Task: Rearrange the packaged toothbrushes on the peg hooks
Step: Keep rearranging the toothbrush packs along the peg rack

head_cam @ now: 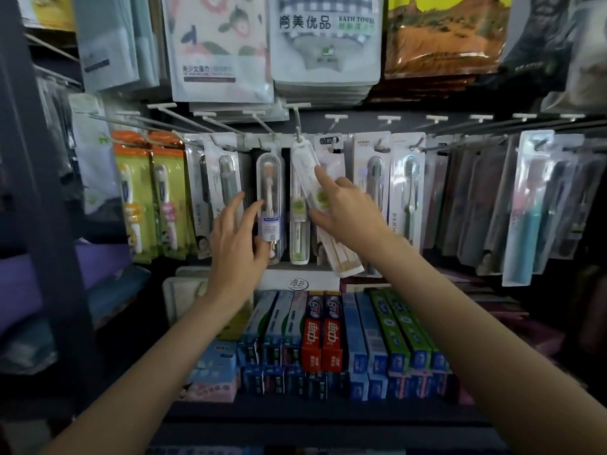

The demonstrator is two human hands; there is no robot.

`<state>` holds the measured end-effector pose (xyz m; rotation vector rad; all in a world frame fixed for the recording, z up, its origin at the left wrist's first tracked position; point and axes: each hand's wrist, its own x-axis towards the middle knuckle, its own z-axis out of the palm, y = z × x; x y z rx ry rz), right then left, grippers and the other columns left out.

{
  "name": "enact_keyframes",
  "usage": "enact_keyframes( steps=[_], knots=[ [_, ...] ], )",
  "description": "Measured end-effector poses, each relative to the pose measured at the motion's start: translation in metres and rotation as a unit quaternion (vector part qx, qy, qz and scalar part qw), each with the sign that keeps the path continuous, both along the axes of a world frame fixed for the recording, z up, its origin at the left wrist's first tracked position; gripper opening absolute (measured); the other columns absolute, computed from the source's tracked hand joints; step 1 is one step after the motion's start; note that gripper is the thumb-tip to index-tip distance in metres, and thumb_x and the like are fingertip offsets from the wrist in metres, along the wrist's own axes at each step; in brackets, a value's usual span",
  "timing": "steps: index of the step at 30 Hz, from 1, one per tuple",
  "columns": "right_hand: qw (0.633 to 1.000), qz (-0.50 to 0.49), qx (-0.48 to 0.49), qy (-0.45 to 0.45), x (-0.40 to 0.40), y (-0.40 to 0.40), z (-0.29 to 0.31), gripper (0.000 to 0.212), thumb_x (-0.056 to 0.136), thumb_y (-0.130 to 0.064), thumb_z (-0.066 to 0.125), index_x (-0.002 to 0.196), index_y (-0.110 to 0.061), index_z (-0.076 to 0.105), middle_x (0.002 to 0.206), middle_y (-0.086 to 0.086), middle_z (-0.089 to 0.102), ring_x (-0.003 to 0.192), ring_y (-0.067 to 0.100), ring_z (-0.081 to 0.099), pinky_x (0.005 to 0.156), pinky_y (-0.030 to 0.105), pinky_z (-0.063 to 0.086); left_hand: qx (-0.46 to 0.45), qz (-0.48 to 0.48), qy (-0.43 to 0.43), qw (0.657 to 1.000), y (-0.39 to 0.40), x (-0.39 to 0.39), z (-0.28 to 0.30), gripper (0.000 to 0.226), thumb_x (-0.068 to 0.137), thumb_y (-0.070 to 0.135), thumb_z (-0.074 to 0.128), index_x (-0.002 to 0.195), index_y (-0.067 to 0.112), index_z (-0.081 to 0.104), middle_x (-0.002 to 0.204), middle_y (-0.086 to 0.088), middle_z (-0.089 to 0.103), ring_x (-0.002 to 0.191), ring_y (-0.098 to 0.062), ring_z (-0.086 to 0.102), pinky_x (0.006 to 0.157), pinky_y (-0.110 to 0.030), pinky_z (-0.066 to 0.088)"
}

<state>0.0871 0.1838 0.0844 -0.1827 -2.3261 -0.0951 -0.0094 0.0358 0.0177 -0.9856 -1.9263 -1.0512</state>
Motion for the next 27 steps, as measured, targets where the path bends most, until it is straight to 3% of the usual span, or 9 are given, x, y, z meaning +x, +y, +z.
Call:
enact_keyframes(
  steps=[4, 7, 11, 14, 17, 21, 23, 27],
  knots=[
    [0.995, -0.016, -0.069, -0.069, -0.018, -0.004, -0.001, 0.068, 0.095, -0.034, 0.046, 0.148, -0.014, 0.009, 0.137, 0.021, 0.035, 0.108, 0.038, 0.053, 0.087, 0.046, 0.048, -0.002, 0.005, 0.007, 1.0, -0.002, -0.002, 0.0, 0.051, 0.084, 0.0, 0.052, 0.134, 0.009, 0.044, 0.146, -0.013, 0.028, 0.136, -0.029, 0.023, 0.112, -0.044, 0.021],
    [0.995, -0.026, -0.027, -0.09, -0.009, -0.003, -0.012, 0.045, 0.098, -0.034, 0.04, 0.134, -0.008, 0.039, 0.134, 0.018, 0.039, 0.108, 0.037, 0.054, 0.089, 0.046, 0.049, -0.01, -0.001, 0.004, 1.0, -0.001, -0.003, -0.001, 0.05, 0.085, 0.001, 0.051, 0.134, 0.009, 0.043, 0.146, -0.014, 0.028, 0.136, -0.03, 0.023, 0.112, -0.046, 0.022],
    [0.998, 0.005, -0.053, 0.046, 0.016, 0.012, -0.02, 0.026, 0.097, -0.02, 0.043, 0.113, -0.004, 0.056, 0.106, 0.012, 0.056, 0.077, 0.023, 0.059, 0.075, 0.037, 0.053, -0.012, -0.016, 0.004, 1.0, 0.01, -0.002, -0.003, 0.052, 0.085, 0.002, 0.052, 0.135, 0.01, 0.042, 0.146, -0.012, 0.028, 0.136, -0.028, 0.023, 0.111, -0.045, 0.023],
    [0.973, 0.0, -0.098, 0.21, 0.045, 0.033, -0.022, 0.023, 0.092, -0.011, 0.047, 0.111, -0.006, 0.058, 0.104, 0.009, 0.06, 0.076, 0.016, 0.058, 0.07, 0.03, 0.052, -0.01, -0.05, 0.011, 0.999, 0.027, 0.005, -0.003, 0.055, 0.085, 0.002, 0.052, 0.137, 0.014, 0.039, 0.147, -0.009, 0.027, 0.135, -0.027, 0.026, 0.11, -0.044, 0.028],
    [0.925, -0.046, -0.211, 0.312, 0.065, 0.063, -0.03, 0.026, 0.089, -0.01, 0.054, 0.114, -0.004, 0.053, 0.109, 0.013, 0.053, 0.083, 0.015, 0.048, 0.071, 0.012, 0.037, -0.01, -0.094, 0.009, 0.995, 0.048, 0.019, 0.001, 0.053, 0.087, 0.004, 0.052, 0.138, 0.011, 0.036, 0.144, -0.009, 0.03, 0.132, -0.021, 0.03, 0.109, -0.027, 0.02],
    [0.885, -0.045, -0.444, 0.134, 0.071, 0.1, -0.053, 0.059, 0.082, -0.032, 0.067, 0.128, -0.006, 0.041, 0.111, 0.004, 0.051, 0.099, 0.018, 0.052, 0.081, 0.027, 0.044, 0.007, -0.155, 0.001, 0.988, 0.077, 0.037, 0.005, 0.05, 0.088, 0.011, 0.054, 0.135, 0.012, 0.036, 0.129, -0.008, 0.041, 0.118, -0.019, 0.043, 0.097, -0.026, 0.034],
    [0.882, -0.014, -0.465, 0.079, 0.071, 0.106, -0.067, 0.055, 0.08, -0.03, 0.07, 0.125, -0.006, 0.046, 0.101, -0.002, 0.053, 0.097, 0.017, 0.053, 0.081, 0.028, 0.045, 0.004, -0.174, -0.017, 0.985, 0.091, 0.042, 0.005, 0.053, 0.088, 0.015, 0.056, 0.136, 0.015, 0.033, 0.128, -0.007, 0.041, 0.116, -0.017, 0.045, 0.096, -0.028, 0.039],
    [0.887, 0.031, -0.455, 0.07, 0.071, 0.113, -0.077, 0.029, 0.083, -0.024, 0.067, 0.106, -0.012, 0.056, 0.092, -0.005, 0.058, 0.094, 0.017, 0.057, 0.079, 0.026, 0.045, 0.014, -0.204, -0.11, 0.973, 0.114, 0.047, 0.009, 0.062, 0.086, 0.027, 0.061, 0.136, 0.013, 0.029, 0.132, -0.006, 0.043, 0.118, -0.017, 0.045, 0.1, -0.03, 0.038]
  ],
)
